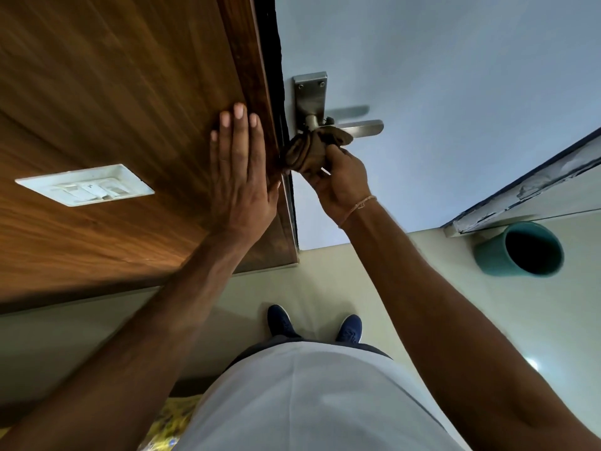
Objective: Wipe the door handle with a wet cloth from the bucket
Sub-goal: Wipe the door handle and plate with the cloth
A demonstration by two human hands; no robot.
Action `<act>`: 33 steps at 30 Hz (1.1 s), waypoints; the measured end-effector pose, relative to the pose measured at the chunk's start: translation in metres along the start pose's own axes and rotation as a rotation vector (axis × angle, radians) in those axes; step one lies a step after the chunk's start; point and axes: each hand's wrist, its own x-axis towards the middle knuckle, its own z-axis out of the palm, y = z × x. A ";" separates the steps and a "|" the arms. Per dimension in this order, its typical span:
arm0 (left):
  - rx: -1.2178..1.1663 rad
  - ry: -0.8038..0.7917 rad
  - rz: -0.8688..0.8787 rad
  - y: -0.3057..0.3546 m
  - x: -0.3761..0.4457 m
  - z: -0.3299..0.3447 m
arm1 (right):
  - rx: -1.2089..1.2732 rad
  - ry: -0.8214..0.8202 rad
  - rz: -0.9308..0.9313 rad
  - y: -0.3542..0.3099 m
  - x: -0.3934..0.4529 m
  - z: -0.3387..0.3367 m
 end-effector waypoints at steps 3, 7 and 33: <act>-0.013 -0.008 0.001 0.002 0.000 -0.001 | 0.140 0.063 0.045 -0.008 -0.001 -0.001; -0.023 -0.001 0.019 0.000 0.000 0.001 | 0.234 0.192 -0.001 -0.034 0.004 -0.005; -0.939 -0.382 0.090 0.269 0.008 -0.013 | 0.570 -0.088 -0.054 -0.125 -0.101 -0.264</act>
